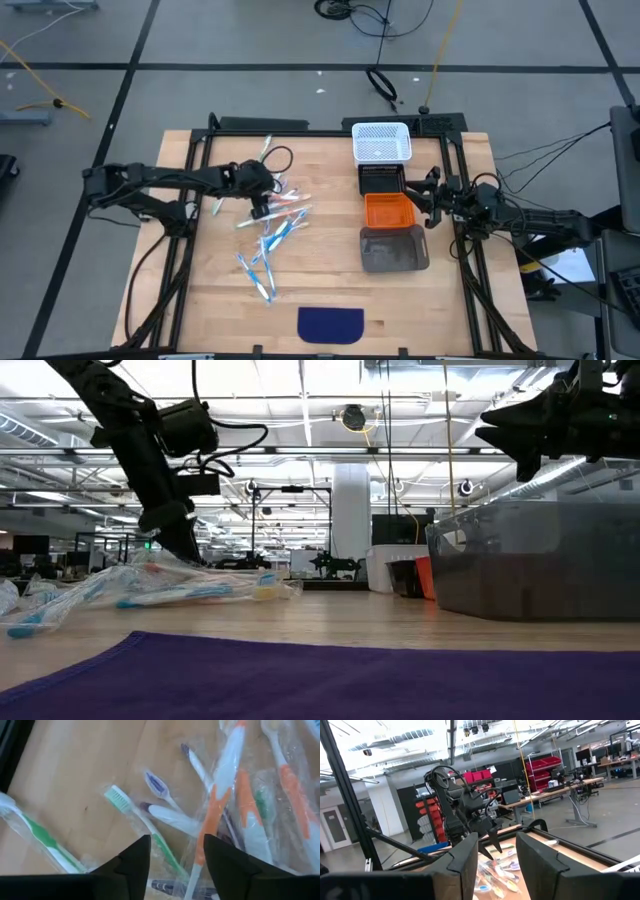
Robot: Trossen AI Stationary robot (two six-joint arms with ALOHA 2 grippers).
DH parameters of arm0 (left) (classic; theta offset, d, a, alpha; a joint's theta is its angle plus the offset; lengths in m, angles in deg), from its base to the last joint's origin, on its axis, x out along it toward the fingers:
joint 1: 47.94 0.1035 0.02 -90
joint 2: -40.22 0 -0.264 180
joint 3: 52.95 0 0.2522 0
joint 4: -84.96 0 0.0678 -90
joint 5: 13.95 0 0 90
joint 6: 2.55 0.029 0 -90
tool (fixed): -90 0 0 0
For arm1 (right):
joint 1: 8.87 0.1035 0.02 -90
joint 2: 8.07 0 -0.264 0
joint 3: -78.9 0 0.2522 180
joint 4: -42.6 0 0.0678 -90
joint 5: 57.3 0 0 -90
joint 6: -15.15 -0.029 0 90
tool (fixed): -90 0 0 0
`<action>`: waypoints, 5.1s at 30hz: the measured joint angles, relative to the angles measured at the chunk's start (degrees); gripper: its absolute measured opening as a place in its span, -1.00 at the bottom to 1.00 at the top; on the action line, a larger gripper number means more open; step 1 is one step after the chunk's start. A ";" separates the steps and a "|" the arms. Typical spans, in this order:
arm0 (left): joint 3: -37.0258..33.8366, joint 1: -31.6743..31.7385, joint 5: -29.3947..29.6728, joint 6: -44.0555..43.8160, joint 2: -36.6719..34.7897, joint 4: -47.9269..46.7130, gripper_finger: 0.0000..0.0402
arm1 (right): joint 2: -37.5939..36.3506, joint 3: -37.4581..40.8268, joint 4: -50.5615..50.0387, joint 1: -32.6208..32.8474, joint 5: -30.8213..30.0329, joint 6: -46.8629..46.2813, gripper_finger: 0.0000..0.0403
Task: Pick & Place Toothbrushes
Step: Put the orange toothbrush into the black bin
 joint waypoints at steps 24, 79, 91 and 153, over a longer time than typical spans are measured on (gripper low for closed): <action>0.00 0.21 -5.99 0.15 0.38 -2.44 -0.35 | 0.01 0.00 -1.41 0.00 0.04 0.05 -0.38; 13.49 -0.95 -16.62 -9.99 16.78 44.44 -1.00 | 5.30 0.00 1.75 0.00 0.09 -1.09 -0.38; 34.39 -1.37 -17.48 -15.16 35.99 42.32 -1.00 | 5.41 0.00 2.06 0.01 1.42 -1.32 -0.38; 50.05 -5.70 -1.27 -25.24 51.83 49.32 -0.63 | 5.78 0.00 2.91 0.02 1.38 0.23 -0.38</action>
